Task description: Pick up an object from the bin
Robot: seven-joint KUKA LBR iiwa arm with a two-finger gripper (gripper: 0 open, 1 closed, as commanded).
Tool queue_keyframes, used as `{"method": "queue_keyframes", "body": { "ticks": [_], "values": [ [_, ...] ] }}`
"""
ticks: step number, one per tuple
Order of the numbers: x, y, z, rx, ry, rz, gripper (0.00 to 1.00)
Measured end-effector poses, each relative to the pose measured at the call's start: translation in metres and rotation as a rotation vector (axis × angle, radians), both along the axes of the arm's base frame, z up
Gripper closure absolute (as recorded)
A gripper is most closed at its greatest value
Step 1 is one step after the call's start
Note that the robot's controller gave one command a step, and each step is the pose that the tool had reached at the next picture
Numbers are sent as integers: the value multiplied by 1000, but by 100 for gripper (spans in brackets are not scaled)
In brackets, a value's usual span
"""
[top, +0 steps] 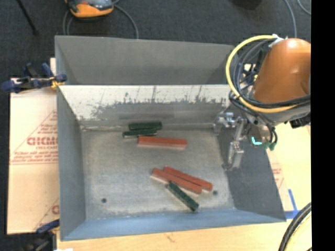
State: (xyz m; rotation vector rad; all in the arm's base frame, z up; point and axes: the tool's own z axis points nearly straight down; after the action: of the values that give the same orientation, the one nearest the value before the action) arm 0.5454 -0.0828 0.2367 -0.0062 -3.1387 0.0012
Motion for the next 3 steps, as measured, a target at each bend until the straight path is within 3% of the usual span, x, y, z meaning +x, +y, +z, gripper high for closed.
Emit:
{"method": "queue_keyframes", "body": {
  "ticks": [1, 2, 3],
  "values": [
    [2, 0, 4, -1, -8, 3, 0],
    [-9, 24, -65, 0, -11, -14, 0],
    [-10, 52, -82, 1, -3, -187, 0]
  ]
}}
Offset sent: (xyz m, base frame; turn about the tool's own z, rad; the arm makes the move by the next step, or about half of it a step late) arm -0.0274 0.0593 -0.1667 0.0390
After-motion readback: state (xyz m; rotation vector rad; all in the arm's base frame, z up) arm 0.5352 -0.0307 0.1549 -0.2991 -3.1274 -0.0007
